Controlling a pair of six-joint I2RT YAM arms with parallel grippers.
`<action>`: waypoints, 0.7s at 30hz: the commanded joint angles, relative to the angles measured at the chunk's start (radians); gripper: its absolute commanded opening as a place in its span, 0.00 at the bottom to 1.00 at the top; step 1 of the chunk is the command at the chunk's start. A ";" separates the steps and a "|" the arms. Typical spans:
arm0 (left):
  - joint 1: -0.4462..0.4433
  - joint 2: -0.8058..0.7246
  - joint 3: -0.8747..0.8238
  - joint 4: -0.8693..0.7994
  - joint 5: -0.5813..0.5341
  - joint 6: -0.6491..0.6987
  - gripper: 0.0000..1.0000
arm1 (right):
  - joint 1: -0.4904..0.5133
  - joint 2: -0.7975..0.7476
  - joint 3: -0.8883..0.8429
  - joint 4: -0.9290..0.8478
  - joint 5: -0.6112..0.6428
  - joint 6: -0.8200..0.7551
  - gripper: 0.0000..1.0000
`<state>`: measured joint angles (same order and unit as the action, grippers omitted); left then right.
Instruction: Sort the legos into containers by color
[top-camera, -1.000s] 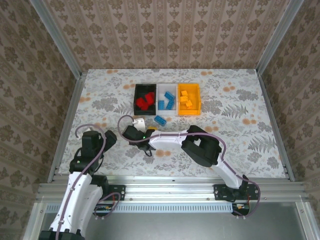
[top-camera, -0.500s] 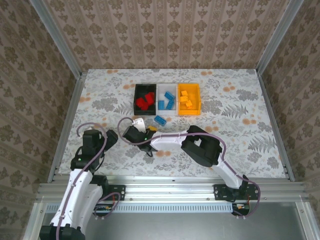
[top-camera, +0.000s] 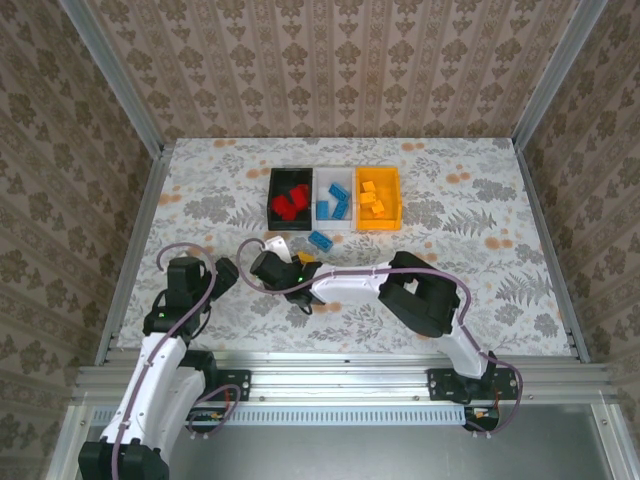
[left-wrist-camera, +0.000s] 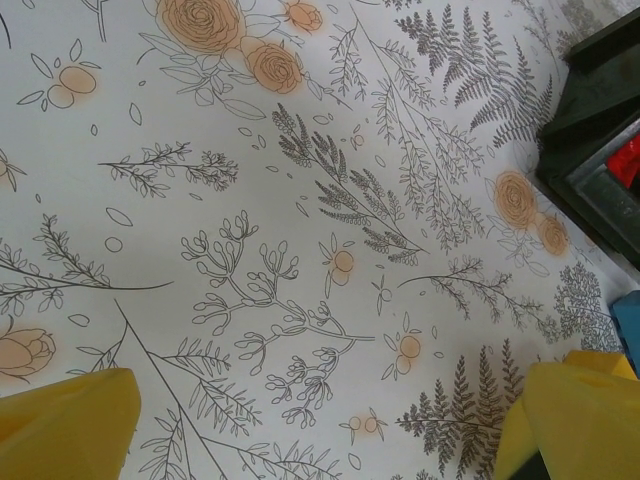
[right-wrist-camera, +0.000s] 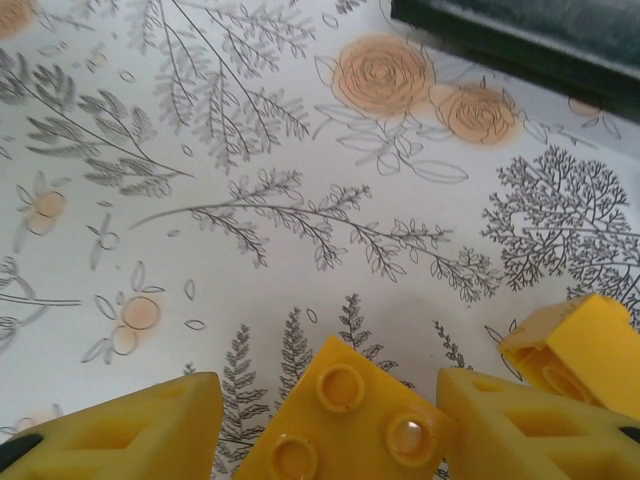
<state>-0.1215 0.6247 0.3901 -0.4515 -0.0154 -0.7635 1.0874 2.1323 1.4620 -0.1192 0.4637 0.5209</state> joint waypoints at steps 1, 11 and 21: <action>0.011 0.001 -0.003 0.021 0.020 0.006 1.00 | -0.001 -0.057 -0.021 -0.009 -0.010 -0.038 0.59; 0.011 0.063 0.026 0.068 0.066 0.005 1.00 | -0.052 -0.160 -0.043 -0.040 -0.030 -0.070 0.59; -0.035 0.250 0.079 0.200 0.151 -0.011 1.00 | -0.212 -0.291 -0.099 -0.062 -0.048 -0.113 0.59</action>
<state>-0.1349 0.8368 0.4221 -0.3187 0.0917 -0.7647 0.9207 1.8969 1.3838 -0.1459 0.4309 0.4374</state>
